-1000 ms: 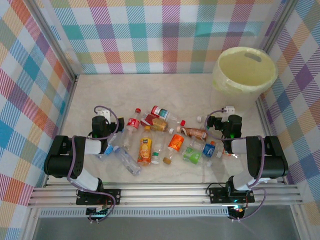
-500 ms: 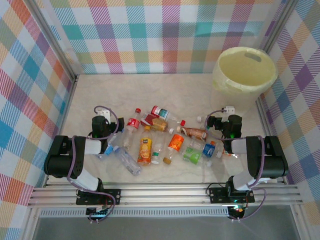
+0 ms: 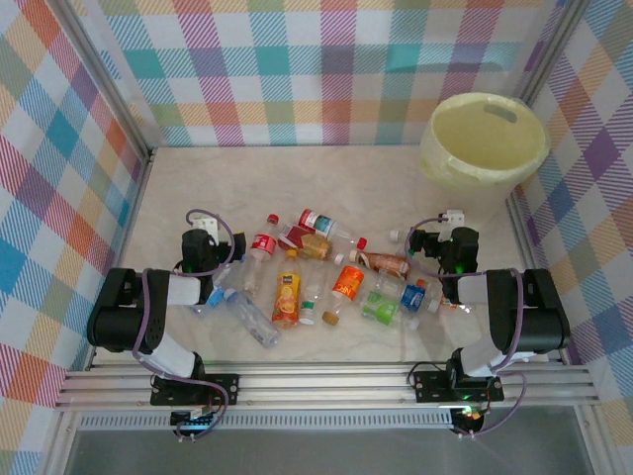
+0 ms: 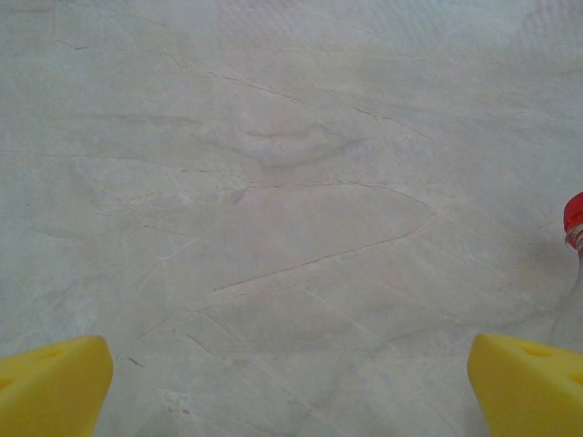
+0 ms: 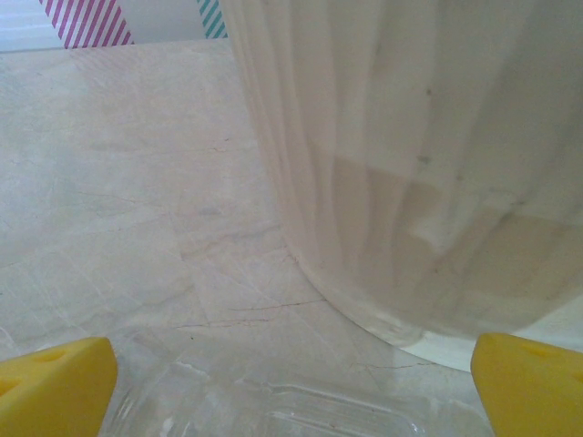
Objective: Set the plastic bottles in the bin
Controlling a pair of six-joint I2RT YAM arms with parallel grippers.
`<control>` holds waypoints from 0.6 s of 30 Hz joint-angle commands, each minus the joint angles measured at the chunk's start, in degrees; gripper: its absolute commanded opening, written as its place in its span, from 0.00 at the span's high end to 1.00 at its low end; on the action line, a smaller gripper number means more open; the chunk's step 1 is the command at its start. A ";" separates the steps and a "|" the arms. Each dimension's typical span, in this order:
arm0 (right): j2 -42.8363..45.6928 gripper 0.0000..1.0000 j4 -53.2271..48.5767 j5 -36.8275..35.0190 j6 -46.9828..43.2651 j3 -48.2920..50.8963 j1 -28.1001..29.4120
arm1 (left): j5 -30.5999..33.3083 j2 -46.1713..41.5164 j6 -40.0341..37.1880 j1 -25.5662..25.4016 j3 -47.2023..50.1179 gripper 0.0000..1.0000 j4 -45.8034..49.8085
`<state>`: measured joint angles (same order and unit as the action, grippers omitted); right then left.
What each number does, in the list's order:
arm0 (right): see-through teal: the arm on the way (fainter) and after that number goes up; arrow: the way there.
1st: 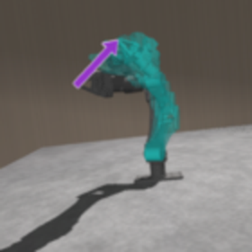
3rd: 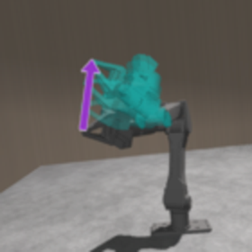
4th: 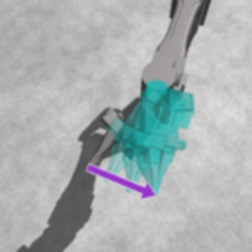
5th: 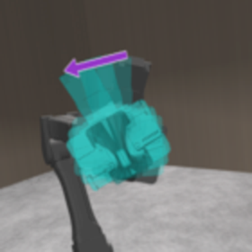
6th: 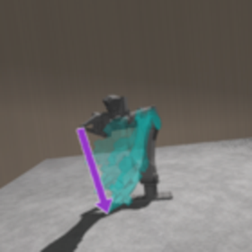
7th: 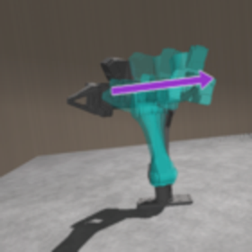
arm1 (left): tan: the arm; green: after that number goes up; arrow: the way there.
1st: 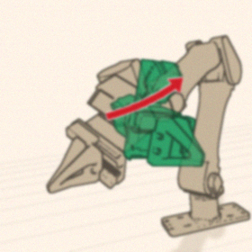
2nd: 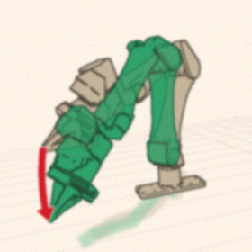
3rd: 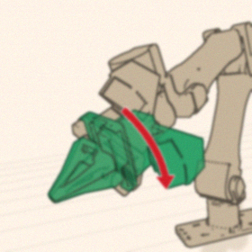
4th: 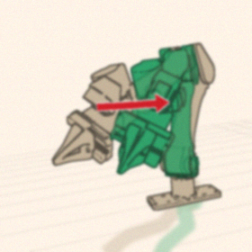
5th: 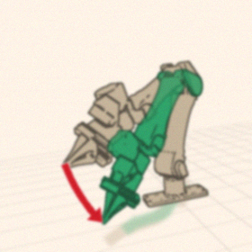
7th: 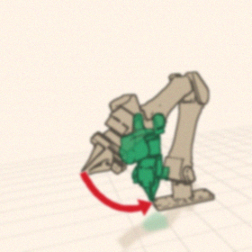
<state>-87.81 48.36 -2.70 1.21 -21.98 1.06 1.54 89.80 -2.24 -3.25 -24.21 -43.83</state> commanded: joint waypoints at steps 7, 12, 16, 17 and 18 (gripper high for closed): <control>1.06 0.00 4.04 -1.15 0.90 1.60 -0.29 | 1.53 -4.03 0.42 -0.12 3.51 0.00 -5.38; 5.37 0.00 -2.42 -1.75 0.96 0.03 -0.26 | 2.88 -9.37 1.11 -0.19 2.16 0.00 1.73; 10.79 0.00 -13.45 -3.73 3.20 -2.34 -0.28 | 5.92 -14.93 2.47 -0.88 -0.01 0.00 10.61; 11.85 0.00 -16.66 -3.85 3.92 -3.47 -0.29 | 6.35 -16.64 3.27 -1.12 -1.52 0.00 14.35; 12.87 0.00 -18.99 -3.51 4.28 -4.25 -0.24 | 6.59 -18.15 3.77 -1.38 -2.84 0.00 17.36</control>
<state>-77.67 38.30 -5.17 2.94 -23.14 1.06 5.72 75.68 -0.71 -3.70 -23.00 -35.81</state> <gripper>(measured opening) 0.996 0.999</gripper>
